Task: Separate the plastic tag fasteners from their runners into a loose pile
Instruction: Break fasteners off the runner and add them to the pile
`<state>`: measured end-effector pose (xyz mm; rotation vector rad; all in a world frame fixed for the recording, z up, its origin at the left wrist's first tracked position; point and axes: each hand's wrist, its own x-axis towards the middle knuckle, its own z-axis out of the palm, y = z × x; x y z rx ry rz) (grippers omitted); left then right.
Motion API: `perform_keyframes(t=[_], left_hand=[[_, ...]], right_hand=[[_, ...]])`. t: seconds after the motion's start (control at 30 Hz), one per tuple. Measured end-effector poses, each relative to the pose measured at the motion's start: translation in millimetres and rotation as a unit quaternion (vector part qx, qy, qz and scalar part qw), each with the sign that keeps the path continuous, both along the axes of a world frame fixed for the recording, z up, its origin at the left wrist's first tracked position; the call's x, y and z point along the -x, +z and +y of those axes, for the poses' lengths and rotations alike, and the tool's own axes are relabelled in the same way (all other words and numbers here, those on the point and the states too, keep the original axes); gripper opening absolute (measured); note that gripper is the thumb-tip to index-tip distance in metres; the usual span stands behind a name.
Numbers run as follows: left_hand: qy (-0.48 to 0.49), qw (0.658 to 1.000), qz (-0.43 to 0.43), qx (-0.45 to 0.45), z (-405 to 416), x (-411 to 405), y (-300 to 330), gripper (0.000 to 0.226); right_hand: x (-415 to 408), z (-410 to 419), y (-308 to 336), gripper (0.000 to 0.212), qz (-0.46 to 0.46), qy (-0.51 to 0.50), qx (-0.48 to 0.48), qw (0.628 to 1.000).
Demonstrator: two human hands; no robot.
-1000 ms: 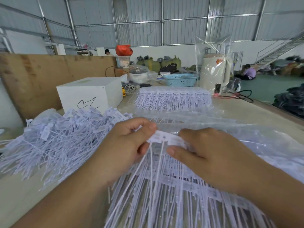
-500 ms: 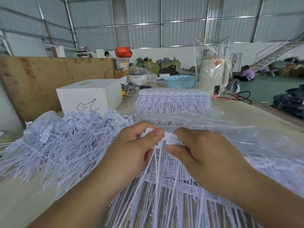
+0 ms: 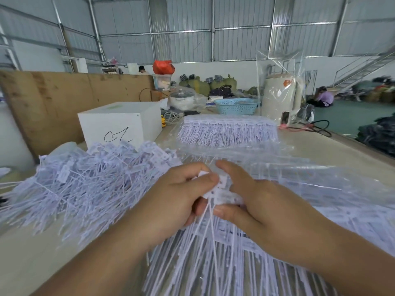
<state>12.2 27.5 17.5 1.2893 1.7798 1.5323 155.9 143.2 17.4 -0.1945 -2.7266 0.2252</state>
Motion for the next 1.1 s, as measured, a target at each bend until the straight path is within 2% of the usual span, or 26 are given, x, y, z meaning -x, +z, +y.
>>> perform_keyframes(t=[0.17,0.3,0.47,0.67,0.73,0.83,0.97,1.1], left_hand=[[0.032,0.998,0.038,0.026,3,-3,-8,0.036],[0.062,0.997,0.054,-0.01,11,-10,-21,0.041],[0.018,1.0,-0.001,-0.024,14,-12,-25,0.041],[-0.005,0.999,0.021,-0.031,12,-4,-19,0.02],[0.013,0.998,0.016,-0.06,10,0,-15,0.019],[0.04,0.996,0.019,-0.081,7,7,-11,0.022],[0.064,0.994,0.025,-0.085,3,12,-7,0.029],[0.084,0.992,-0.013,-0.092,3,1,-6,0.025]], right_hand=[[2,1,1,0.044,-0.036,0.001,0.022,0.999],[4,1,-4,0.029,-0.03,-0.029,0.043,0.998],[7,1,-8,0.032,-0.03,-0.023,0.092,0.995],[6,-1,-6,0.031,0.005,-0.007,0.122,0.992],[2,2,0,0.023,0.016,-0.01,0.123,0.992],[-3,9,6,0.043,0.01,-0.027,0.135,0.99],[-7,14,11,0.055,-0.008,-0.029,0.15,0.988],[-5,11,9,0.048,0.024,-0.054,0.129,0.99]])
